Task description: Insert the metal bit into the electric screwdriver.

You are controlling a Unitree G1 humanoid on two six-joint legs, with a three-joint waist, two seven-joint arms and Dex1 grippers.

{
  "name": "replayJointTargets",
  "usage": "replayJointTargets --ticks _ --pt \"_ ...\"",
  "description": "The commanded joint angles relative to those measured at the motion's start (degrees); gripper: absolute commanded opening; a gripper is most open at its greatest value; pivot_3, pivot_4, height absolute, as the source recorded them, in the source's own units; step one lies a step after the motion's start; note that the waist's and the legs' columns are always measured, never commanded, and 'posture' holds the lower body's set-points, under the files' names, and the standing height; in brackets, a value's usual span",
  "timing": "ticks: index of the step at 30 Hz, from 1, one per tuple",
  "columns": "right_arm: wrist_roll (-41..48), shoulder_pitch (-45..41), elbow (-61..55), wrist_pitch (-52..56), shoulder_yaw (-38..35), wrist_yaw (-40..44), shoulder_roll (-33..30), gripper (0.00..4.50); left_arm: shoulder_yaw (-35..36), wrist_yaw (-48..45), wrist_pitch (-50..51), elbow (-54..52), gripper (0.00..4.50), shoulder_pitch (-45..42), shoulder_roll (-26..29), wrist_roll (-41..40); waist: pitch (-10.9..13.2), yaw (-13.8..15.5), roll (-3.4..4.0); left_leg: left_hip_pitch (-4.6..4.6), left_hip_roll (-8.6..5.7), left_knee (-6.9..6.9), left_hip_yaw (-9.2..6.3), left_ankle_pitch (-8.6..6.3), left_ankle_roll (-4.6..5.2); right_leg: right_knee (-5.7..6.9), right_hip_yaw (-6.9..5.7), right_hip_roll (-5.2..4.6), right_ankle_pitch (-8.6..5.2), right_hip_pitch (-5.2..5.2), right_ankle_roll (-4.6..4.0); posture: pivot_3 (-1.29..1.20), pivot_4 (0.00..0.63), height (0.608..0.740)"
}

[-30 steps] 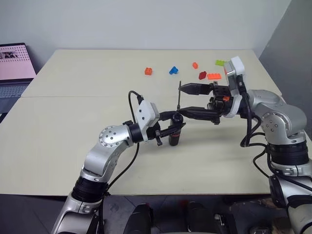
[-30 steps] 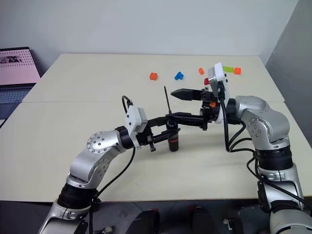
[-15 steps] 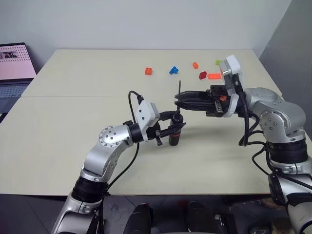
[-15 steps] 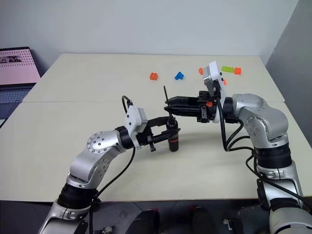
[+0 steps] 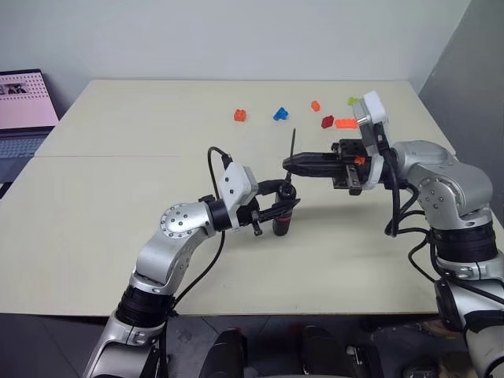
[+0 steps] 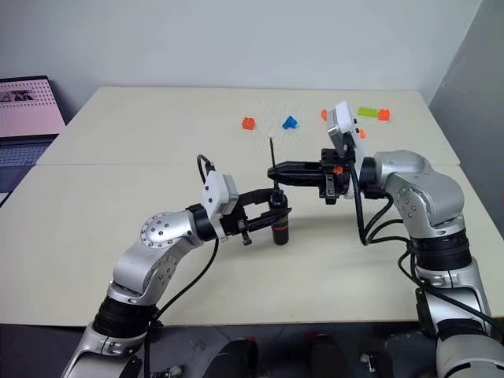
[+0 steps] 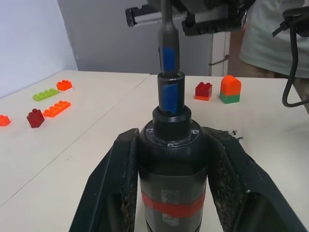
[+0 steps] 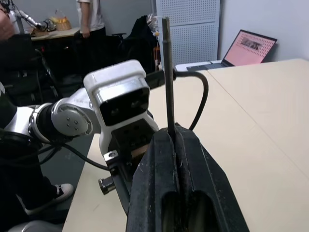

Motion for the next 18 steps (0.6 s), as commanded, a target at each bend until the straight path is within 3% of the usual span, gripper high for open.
replayJointTargets --ticks 1,6,18 --pt "-0.49 0.17 -1.36 -1.1 0.74 1.75 -0.41 0.0 -0.15 0.79 0.39 -0.02 1.64 0.7 0.95 1.77 0.0 0.0 0.0 0.0 0.0 0.0 0.0 0.0 0.0 0.0 0.0 0.0 0.0 0.0 0.0 0.0 0.15 0.74" --pt "1.58 0.04 -1.95 1.58 0.11 2.37 -0.98 0.0 -0.29 0.84 0.28 0.29 1.64 0.45 0.8 1.9 0.0 0.02 0.0 0.0 -0.01 0.0 -0.01 0.0 0.0 0.0 0.0 -0.01 0.0 0.01 0.0 0.0 0.15 0.74" --pt "0.62 0.18 -1.63 -0.02 -1.7 1.88 -1.9 2.45 -0.34 1.34 1.04 -0.68 1.64 0.06 0.52 1.59 0.0 0.01 0.0 -0.01 0.0 0.0 -0.01 0.0 0.0 -0.01 0.0 0.0 0.0 0.0 0.0 0.0 0.15 0.74"
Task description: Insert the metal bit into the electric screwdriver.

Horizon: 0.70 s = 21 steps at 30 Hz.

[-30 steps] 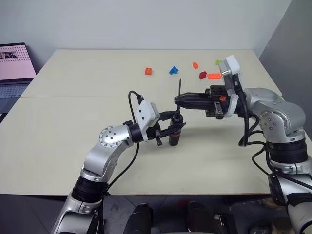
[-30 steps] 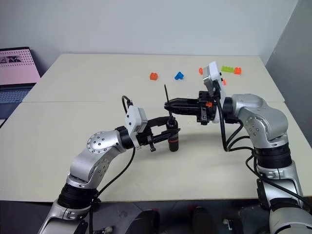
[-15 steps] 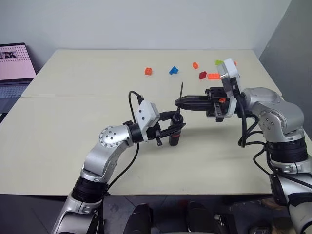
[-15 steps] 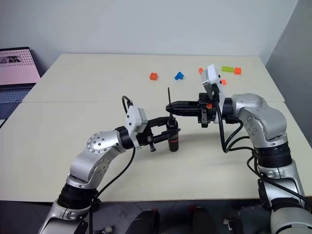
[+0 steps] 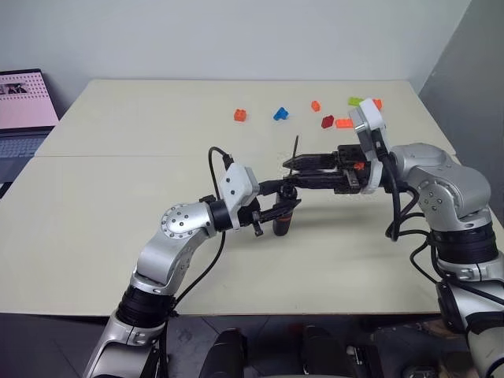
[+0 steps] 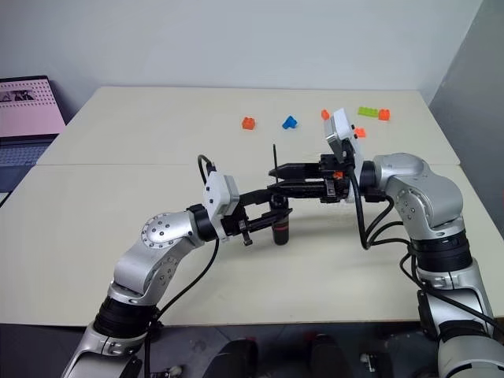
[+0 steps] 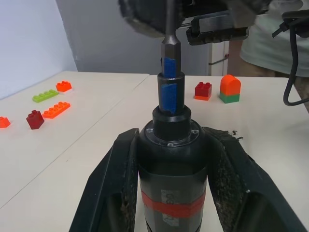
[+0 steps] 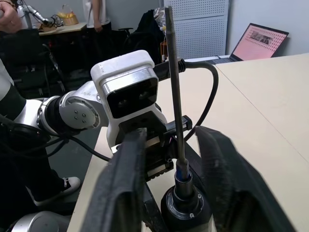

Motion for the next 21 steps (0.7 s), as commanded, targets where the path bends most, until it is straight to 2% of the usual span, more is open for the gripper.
replayJointTargets --ticks 1,6,9,12,15,18,21 --pt "0.14 -0.12 -1.27 -1.11 -2.43 -0.06 -1.53 2.71 0.22 1.55 1.69 -1.16 1.64 -0.4 0.41 1.02 0.0 0.0 0.0 0.0 0.0 0.0 0.0 0.0 0.0 0.0 0.0 0.0 0.0 0.0 0.0 0.0 0.15 0.74" --pt "-2.01 1.42 0.22 -4.72 -5.22 -0.68 -4.56 3.87 -0.6 3.25 1.85 -4.01 1.64 -4.75 2.49 5.42 0.02 0.12 -0.02 -0.1 -0.03 0.01 0.01 0.0 0.0 0.0 -0.04 0.0 0.0 -0.05 0.0 0.0 0.15 0.74" --pt "-4.82 3.42 1.15 -7.46 -7.1 -2.12 -7.59 3.93 -1.76 2.59 0.82 -2.76 1.64 -9.82 7.64 12.02 0.03 0.05 -0.02 -0.22 -0.04 0.0 0.06 0.0 0.0 -0.01 -0.05 0.01 0.0 -0.19 0.0 0.0 0.15 0.74" --pt "-9.4 6.28 2.2 -11.43 -9.59 -5.0 -11.58 3.93 -4.27 0.32 3.06 3.11 1.64 -16.72 14.06 18.43 0.03 0.16 -0.02 -0.43 -0.11 0.01 0.11 0.01 0.0 0.02 -0.1 0.04 0.0 -0.38 0.0 0.0 0.15 0.74" --pt "-11.53 8.14 -0.04 -12.62 -9.98 -3.87 -16.09 3.93 -8.16 -2.07 -2.05 10.08 1.64 -20.75 17.56 24.53 0.04 0.08 -0.01 -0.51 -0.2 -0.02 0.19 0.01 0.0 -0.03 -0.04 0.0 0.0 -0.45 0.0 0.0 0.15 0.74" --pt "-11.19 8.93 -4.93 -10.97 -9.58 -0.64 -21.54 3.93 -14.3 -4.35 -9.7 19.3 1.64 -24.63 17.5 31.08 0.08 0.14 0.06 -0.55 -0.19 -0.04 0.23 0.0 -0.01 -0.07 0.05 -0.04 0.0 -0.54 0.0 0.0 0.15 0.74" --pt "-7.95 9.2 -9.65 -8.05 -8.81 3.06 -24.86 3.93 -18.31 -5.4 -13.75 26.45 1.64 -26.38 14.04 34.26 0.09 0.15 0.06 -0.65 -0.2 -0.04 0.29 0.01 -0.01 -0.08 0.03 -0.04 -0.01 -0.65 0.0 0.0 0.15 0.74"
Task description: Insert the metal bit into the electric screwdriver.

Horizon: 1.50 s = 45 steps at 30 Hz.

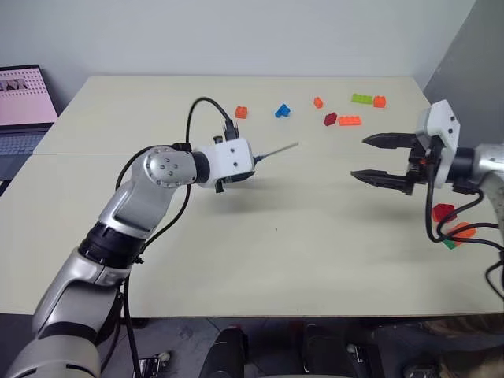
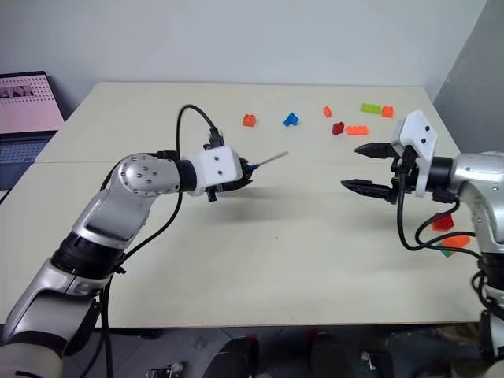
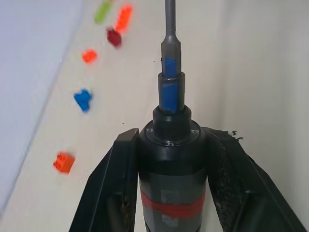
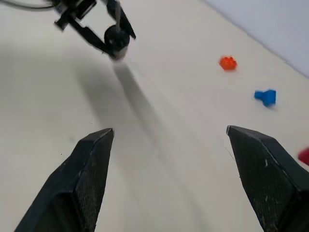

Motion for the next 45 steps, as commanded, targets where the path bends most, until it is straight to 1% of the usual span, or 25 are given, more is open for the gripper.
replayJointTargets --ticks 1,3,5,9,13,15,16,18,19,20,21,23,25,30,33,34,36,40,45 --pt "4.08 -0.29 -8.69 3.14 -0.13 4.84 -3.93 3.93 -4.64 -1.29 -7.58 7.07 1.64 -3.06 -4.57 4.95 0.0 -0.01 -0.01 -0.04 0.03 0.02 -0.02 0.0 0.0 -0.01 -0.02 0.0 0.0 0.01 0.0 0.0 0.15 0.74" --pt "1.12 0.66 -11.67 1.02 2.22 5.97 -6.09 3.93 -6.27 -1.36 -9.21 10.25 1.63 -3.24 -7.64 6.3 0.0 0.0 -0.01 -0.05 0.03 0.04 -0.01 -0.01 0.01 0.0 -0.01 0.0 0.0 0.01 0.0 0.0 0.15 0.74" --pt "-0.81 0.31 -12.52 0.28 3.84 5.41 -6.49 3.93 -7.01 -2.39 -9.77 12.38 1.63 -2.65 -10.0 6.74 0.0 0.01 -0.01 -0.04 0.03 0.06 -0.02 -0.01 0.02 0.02 -0.01 -0.03 0.0 0.01 0.01 0.0 0.15 0.74" --pt "-3.48 -1.24 -10.78 -0.19 4.99 2.08 -4.85 3.93 -7.2 -3.32 -10.65 15.01 1.63 -1.75 -12.14 8.3 0.0 -0.09 -0.01 -0.02 0.03 0.09 0.0 0.0 0.02 0.07 -0.01 -0.02 0.0 0.02 0.02 0.0 0.15 0.74" --pt "-6.54 -2.6 -8.93 -0.75 7.37 2.59 -5.47 3.93 -7.09 -4.04 -10.48 16.0 1.63 -0.72 -13.23 9.82 -0.01 -0.1 0.01 0.02 0.05 0.08 -0.02 0.0 0.02 0.11 -0.01 -0.02 0.0 0.02 0.02 0.0 0.15 0.74" --pt "-7.48 -2.86 -8.18 -1.99 7.71 2.65 -5.02 3.93 -6.13 -4.21 -8.97 15.48 2.33 0.09 -13.91 9.48 -0.01 -0.1 0.01 0.03 0.06 0.08 -0.03 0.0 0.02 0.1 0.01 -0.02 0.0 0.02 0.01 0.0 0.15 0.74" --pt "-7.83 -2.9 -7.87 -2.59 7.88 3.01 -4.94 3.93 -5.76 -4.54 -8.54 15.11 2.45 0.38 -14.07 9.28 -0.01 -0.09 0.01 0.03 0.07 0.08 -0.03 0.0 0.02 0.09 0.03 -0.02 0.0 0.02 0.01 0.0 0.15 0.74" --pt "-8.3 -3.07 -7.31 -3.2 8.03 3.32 -4.67 3.93 -5.01 -5.45 -7.69 14.07 2.84 0.88 -14.26 8.9 -0.01 -0.02 0.01 0.02 0.07 0.08 -0.05 0.0 0.01 0.09 0.03 -0.03 0.0 0.02 0.01 0.0 0.15 0.74" --pt "-8.45 -3.17 -7.06 -3.43 8.06 3.34 -4.51 3.93 -4.49 -5.92 -6.99 13.23 3.13 1.18 -14.34 8.48 -0.01 -0.02 0.01 0.02 0.06 0.09 -0.05 0.0 0.01 0.1 0.01 -0.03 0.0 0.03 0.01 0.0 0.15 0.74" --pt "-8.6 -3.33 -6.83 -3.57 8.06 3.26 -4.32 3.93 -3.86 -6.5 -5.95 12.22 3.24 1.5 -14.44 7.79 -0.02 -0.02 0.01 0.02 0.07 0.08 -0.05 0.0 0.01 0.1 0.01 -0.03 0.0 0.03 0.01 0.0 0.15 0.74" --pt "-8.71 -3.47 -6.55 -3.65 8.06 3.22 -4.16 3.93 -3.27 -7.19 -4.81 11.01 3.55 1.84 -14.49 7.04 -0.01 -0.02 0.01 0.04 0.08 0.09 -0.06 0.0 0.01 0.11 0.01 -0.03 0.0 0.04 0.01 0.0 0.15 0.74" --pt "-8.89 -3.67 -6.01 -3.71 7.92 3.29 -4.03 3.93 -1.12 -8.48 -2.08 6.83 4.01 2.55 -13.94 4.96 -0.01 -0.05 0.01 0.04 0.07 0.1 -0.06 0.0 0.01 0.12 0.0 -0.03 0.0 0.06 0.01 0.0 0.15 0.74" --pt "-8.95 -3.83 -5.42 -3.6 7.53 3.27 -3.97 3.93 1.53 -7.83 -0.01 3.17 4.48 2.9 -13.29 3.66 -0.01 -0.06 0.01 0.05 0.09 0.1 -0.07 0.01 0.01 0.13 0.0 -0.02 0.0 0.05 0.01 0.0 0.15 0.74" --pt "-9.14 -3.87 -3.92 -3.37 6.29 2.28 -3.83 3.93 9.32 -7.66 6.97 -4.18 4.48 3.97 -10.44 -1.96 -0.01 -0.18 0.01 0.04 0.14 0.1 -0.11 0.01 0.01 0.15 -0.01 0.0 0.0 0.03 0.01 0.0 0.15 0.74" --pt "-8.49 -3.45 -2.82 -3.58 4.7 1.6 -3.67 3.93 15.14 -7.61 11.29 -8.29 4.48 4.99 -7.56 -6.18 -0.01 -0.23 0.01 0.07 0.16 0.1 -0.13 0.01 0.01 0.17 0.01 0.0 0.0 0.03 0.01 0.0 0.15 0.74" --pt "-8.27 -3.2 -2.38 -3.74 3.9 1.13 -3.52 3.93 17.68 -7.97 13.38 -9.46 4.48 5.38 -5.85 -7.87 -0.01 -0.21 0.01 0.07 0.16 0.1 -0.13 0.01 0.01 0.17 0.01 0.01 0.0 0.03 0.01 0.0 0.15 0.74" --pt "-8.1 -2.4 -1.47 -5.17 2.35 0.57 -3.14 3.93 21.38 -10.06 13.36 -11.97 4.48 7.65 -1.8 -10.63 -0.01 -0.25 0.01 0.07 0.17 0.1 -0.15 0.01 0.01 0.16 0.0 0.01 0.0 0.03 0.01 0.0 0.15 0.74" --pt "-6.89 -0.42 0.4 -8.69 -0.39 1.74 -2.45 3.93 26.91 -12.71 16.81 -15.36 4.48 11.87 3.9 -16.57 -0.01 -0.19 0.01 0.08 0.18 0.08 -0.14 0.01 0.0 0.13 0.02 0.0 0.0 0.03 0.0 0.0 0.15 0.74" --pt "-5.59 0.45 2.17 -10.6 -1.97 2.33 -2.45 3.93 33.82 -12.42 21.61 -17.82 4.48 16.22 8.16 -22.59 -0.01 -0.09 0.01 0.07 0.17 0.11 -0.12 0.01 0.01 0.17 -0.02 0.0 0.0 0.05 0.0 0.0 0.15 0.74"
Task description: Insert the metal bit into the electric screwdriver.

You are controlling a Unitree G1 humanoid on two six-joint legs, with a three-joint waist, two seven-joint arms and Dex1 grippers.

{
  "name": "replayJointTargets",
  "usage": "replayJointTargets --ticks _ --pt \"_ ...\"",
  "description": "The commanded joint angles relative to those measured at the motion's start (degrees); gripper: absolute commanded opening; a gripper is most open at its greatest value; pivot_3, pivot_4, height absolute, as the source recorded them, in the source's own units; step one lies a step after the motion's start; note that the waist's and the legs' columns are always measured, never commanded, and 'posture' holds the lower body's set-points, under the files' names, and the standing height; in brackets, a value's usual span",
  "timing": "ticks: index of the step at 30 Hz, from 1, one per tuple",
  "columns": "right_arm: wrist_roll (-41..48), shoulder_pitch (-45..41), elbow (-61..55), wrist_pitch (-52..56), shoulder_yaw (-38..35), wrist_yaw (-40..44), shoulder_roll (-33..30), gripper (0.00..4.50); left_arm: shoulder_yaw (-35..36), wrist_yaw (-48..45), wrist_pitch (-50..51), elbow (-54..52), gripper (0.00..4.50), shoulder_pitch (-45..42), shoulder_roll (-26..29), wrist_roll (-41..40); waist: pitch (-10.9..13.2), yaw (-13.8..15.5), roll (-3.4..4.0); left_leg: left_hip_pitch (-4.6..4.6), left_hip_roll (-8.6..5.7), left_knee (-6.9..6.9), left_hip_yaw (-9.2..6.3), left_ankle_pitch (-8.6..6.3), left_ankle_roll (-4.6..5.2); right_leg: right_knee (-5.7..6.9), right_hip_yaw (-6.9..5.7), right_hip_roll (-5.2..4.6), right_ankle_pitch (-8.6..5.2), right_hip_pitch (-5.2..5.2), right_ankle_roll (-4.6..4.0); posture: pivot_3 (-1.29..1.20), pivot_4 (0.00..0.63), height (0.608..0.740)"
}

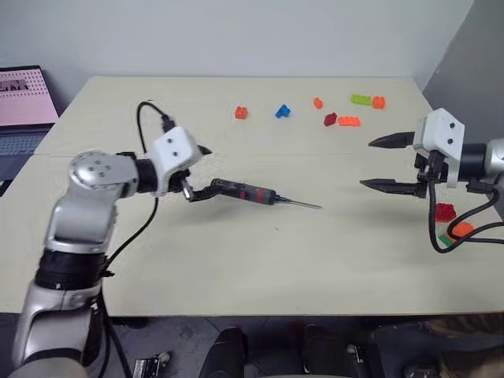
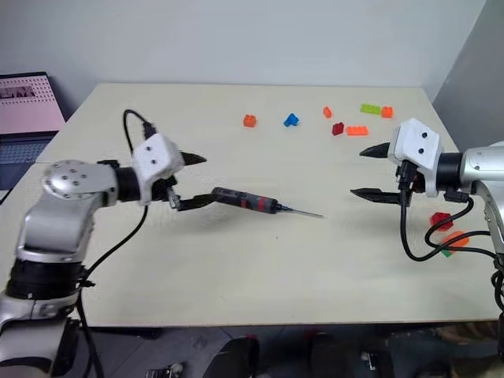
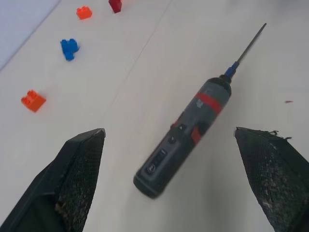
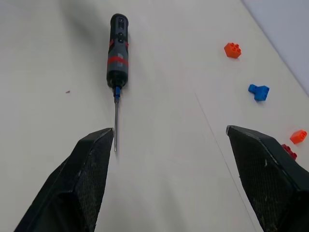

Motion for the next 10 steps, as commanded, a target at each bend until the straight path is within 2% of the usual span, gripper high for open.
replayJointTargets --ticks 1,10 --pt "1.47 -0.24 0.55 -1.65 -3.29 0.54 -0.47 3.93 6.28 0.31 2.44 -3.82 4.48 2.47 3.01 -4.51 0.0 -0.04 0.0 0.01 0.02 0.0 0.0 0.0 0.0 0.0 0.0 0.01 0.0 0.0 0.0 0.0 0.15 0.74" --pt "1.1 0.07 2.45 -3.7 -2.77 0.87 0.48 3.93 11.93 3.31 5.42 -6.29 4.48 9.34 5.55 -10.06 0.0 -0.07 0.0 0.06 0.04 -0.01 0.02 0.0 0.0 0.02 0.02 0.01 0.0 0.04 -0.01 0.0 0.15 0.74"
